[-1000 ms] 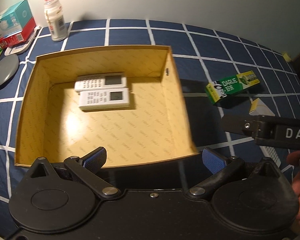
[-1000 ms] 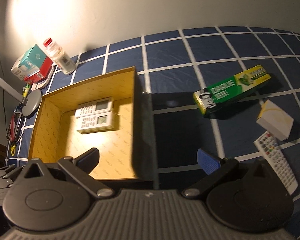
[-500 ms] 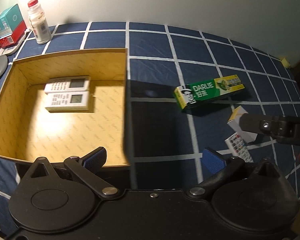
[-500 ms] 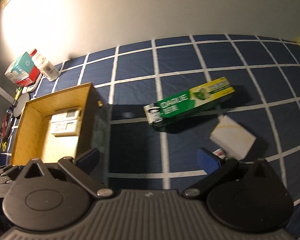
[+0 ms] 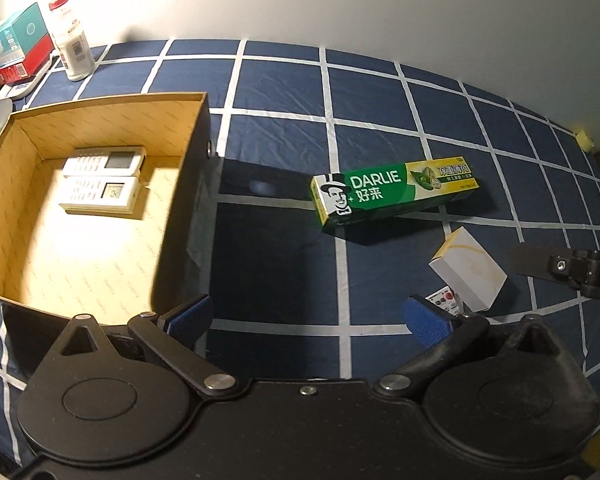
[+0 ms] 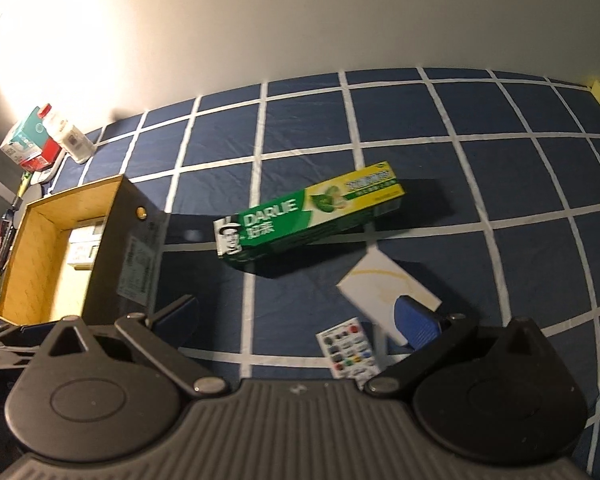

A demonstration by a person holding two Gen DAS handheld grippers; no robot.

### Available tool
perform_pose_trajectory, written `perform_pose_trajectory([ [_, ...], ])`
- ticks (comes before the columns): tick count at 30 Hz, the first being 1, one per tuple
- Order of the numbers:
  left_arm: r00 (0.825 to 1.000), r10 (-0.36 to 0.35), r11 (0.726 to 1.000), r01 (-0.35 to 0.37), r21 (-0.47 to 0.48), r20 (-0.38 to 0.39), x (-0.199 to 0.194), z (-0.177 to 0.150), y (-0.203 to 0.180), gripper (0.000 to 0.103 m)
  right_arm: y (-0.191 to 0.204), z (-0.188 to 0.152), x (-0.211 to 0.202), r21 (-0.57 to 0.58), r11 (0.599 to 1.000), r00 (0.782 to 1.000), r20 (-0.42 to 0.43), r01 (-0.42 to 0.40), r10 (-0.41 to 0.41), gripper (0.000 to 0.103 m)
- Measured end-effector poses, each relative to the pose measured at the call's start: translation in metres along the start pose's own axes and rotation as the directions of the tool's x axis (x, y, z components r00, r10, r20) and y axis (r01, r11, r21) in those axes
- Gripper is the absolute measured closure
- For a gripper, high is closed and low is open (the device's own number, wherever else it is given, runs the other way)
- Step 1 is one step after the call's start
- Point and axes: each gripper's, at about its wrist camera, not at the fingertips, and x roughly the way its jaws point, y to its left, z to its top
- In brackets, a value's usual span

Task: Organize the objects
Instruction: 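Move the empty right gripper toward the green DARLIE toothpaste box, then close the right gripper on the DARLIE toothpaste box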

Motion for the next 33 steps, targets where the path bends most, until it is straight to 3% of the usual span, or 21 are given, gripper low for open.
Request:
perform_pose_trajectory([
  [18,0.999,0.043,0.996,-0.045,-0.082,-0.028,0.038,0.032,-0.031,0.0,-0.052,0.052,0.033,-0.055,0.998,0.997,-0.068,-0.034,0.03,0.0],
  [24,0.996,0.065,0.99,-0.071,-0.12,-0.058,0.063,0.05,-0.035,0.0,-0.066,0.079,0.065,-0.081,0.996,0.992,-0.122,-0.044,0.034,0.0],
  [28,0.995,0.061,0.986,-0.072,-0.149,-0.08,0.085,0.06,-0.033,0.0,-0.074,0.097,0.092,-0.098,0.991,0.983,-0.166,-0.092,0.075,0.0],
  [33,0.99,0.064,0.982,-0.085,-0.166,-0.125,0.116,0.072,-0.033,0.0,-0.077,0.115,0.131,-0.13,0.988,0.976,-0.212,-0.087,0.058,0.0],
])
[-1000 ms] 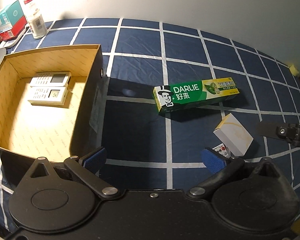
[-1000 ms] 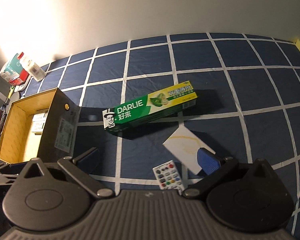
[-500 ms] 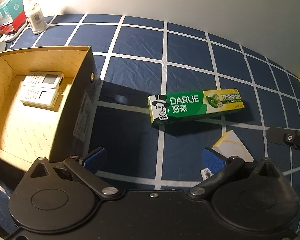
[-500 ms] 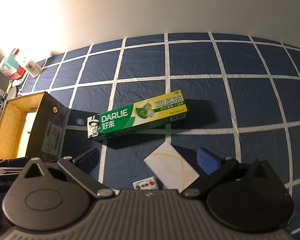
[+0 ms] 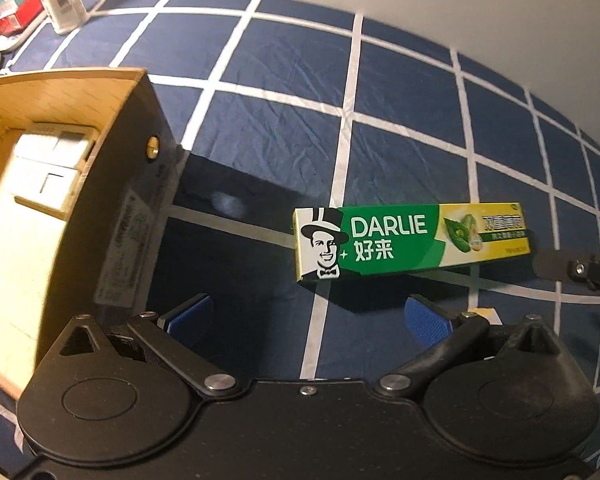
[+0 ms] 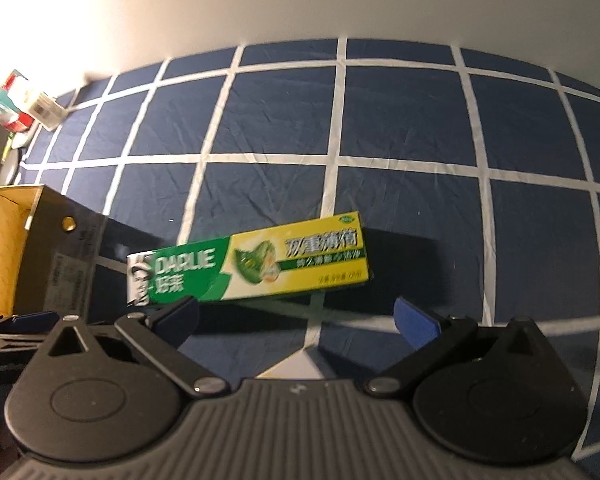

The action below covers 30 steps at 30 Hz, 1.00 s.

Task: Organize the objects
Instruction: 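Close the right gripper on the DARLIE toothpaste box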

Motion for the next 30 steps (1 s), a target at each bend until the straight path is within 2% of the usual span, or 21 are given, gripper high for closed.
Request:
perform_pose_trajectory([
  [8,0.999,-0.006,1.0,0.006,-0.001,-0.041,0.038,0.019,-0.006,0.0,-0.015,0.026,0.051,-0.022,1.0,0.997,-0.076,0.003,-0.004,0.0],
  [17,0.996,-0.025,1.0,0.025,0.003,-0.084,0.069,0.029,-0.012,0.0,-0.019,0.041,0.085,-0.016,1.0,0.993,-0.122,-0.011,0.009,0.0],
  [23,0.993,-0.068,0.998,0.068,-0.003,-0.095,0.076,0.033,-0.016,0.0,-0.013,0.044,0.097,-0.017,0.999,0.989,-0.144,-0.045,0.042,0.0],
  [30,0.992,-0.077,0.997,0.078,0.012,-0.103,0.081,0.038,-0.027,0.0,-0.012,0.046,0.099,-0.02,0.999,0.987,-0.154,-0.044,0.04,0.0],
])
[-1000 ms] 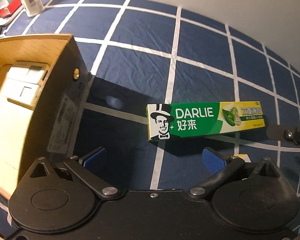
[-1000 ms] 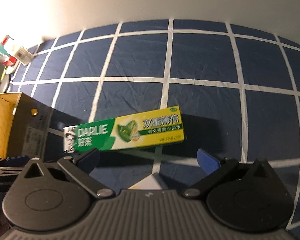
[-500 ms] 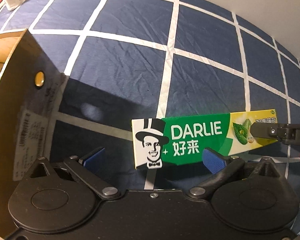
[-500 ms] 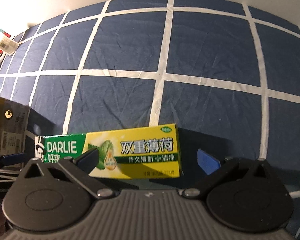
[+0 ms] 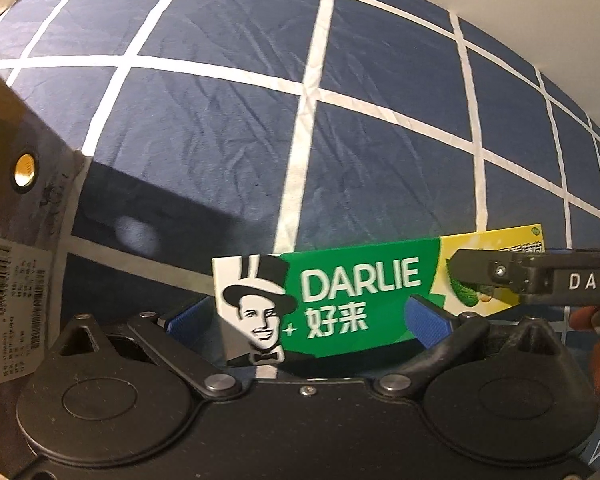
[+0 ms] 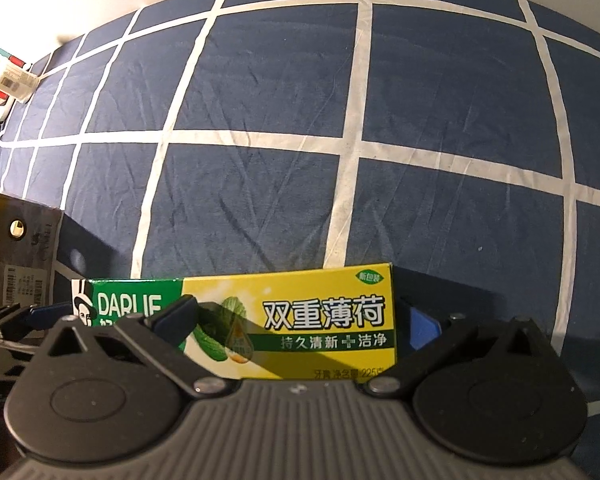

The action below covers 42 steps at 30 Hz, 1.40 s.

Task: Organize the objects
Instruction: 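Close the right gripper on the DARLIE toothpaste box, then lift the toothpaste box with the right gripper and carry it over the box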

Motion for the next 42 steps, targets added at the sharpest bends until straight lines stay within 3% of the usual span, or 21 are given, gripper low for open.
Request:
perform_pose_trajectory([
  [16,0.999,0.03,0.998,-0.031,0.054,0.011,-0.013,-0.001,-0.008,0.0,0.01,-0.018,-0.014,0.034,0.999,0.999,0.029,0.028,-0.029,0.0],
  [28,0.997,0.014,0.996,-0.021,0.084,0.075,-0.064,-0.02,-0.004,0.0,0.037,-0.046,-0.059,0.044,0.998,0.994,0.105,0.038,-0.042,0.0],
  [42,0.989,-0.007,0.991,-0.013,0.13,0.148,-0.124,-0.066,0.018,0.0,0.084,-0.101,-0.108,0.053,0.998,0.979,0.195,0.044,-0.053,0.0],
])
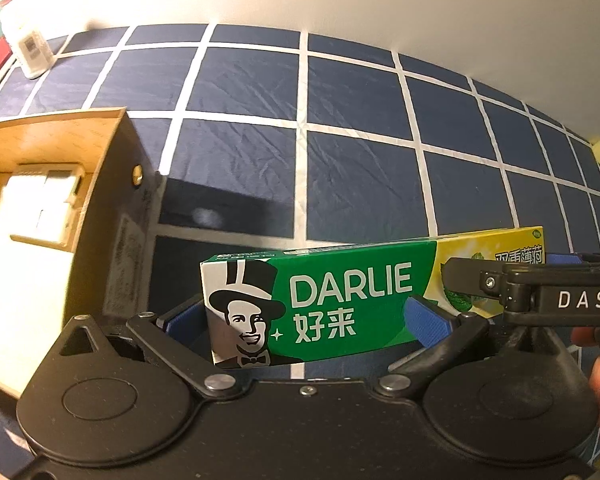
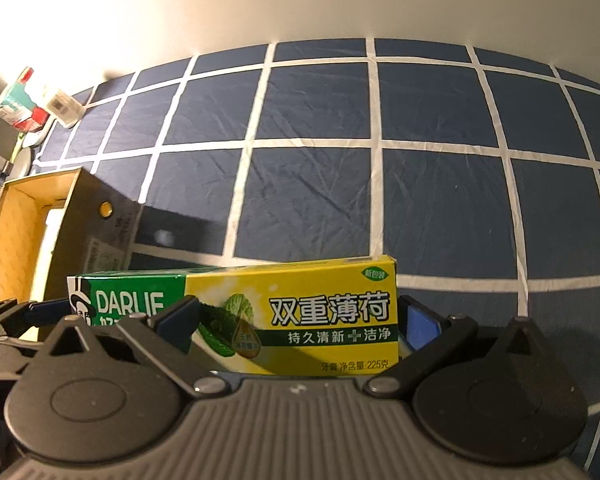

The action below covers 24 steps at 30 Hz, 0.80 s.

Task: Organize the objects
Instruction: 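Lift the toothpaste box with the right gripper and carry it over the box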

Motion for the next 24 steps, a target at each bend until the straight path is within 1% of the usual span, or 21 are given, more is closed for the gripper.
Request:
perform_pose_trajectory([
  [7,1.0,0.003,1.0,-0.004,0.008,0.02,-0.028,-0.021,0.025,0.0,0.035,-0.024,-0.018,-0.003,1.0,1.0,0.027,-0.001,0.001,0.0],
  [11,1.0,0.005,1.0,-0.006,0.008,0.029,-0.042,-0.028,0.044,0.0,0.059,-0.032,-0.023,-0.007,1.0,0.999,0.036,-0.003,0.004,0.0],
  [17,0.999,0.01,1.0,-0.01,0.011,0.031,-0.058,-0.031,0.081,0.0,0.1,-0.04,-0.023,-0.004,1.0,0.999,0.039,-0.008,0.008,0.0],
  [24,0.999,0.018,1.0,-0.018,0.022,0.037,-0.074,-0.028,0.132,0.0,0.154,-0.041,-0.016,0.002,1.0,0.999,0.046,-0.017,0.017,0.0],
])
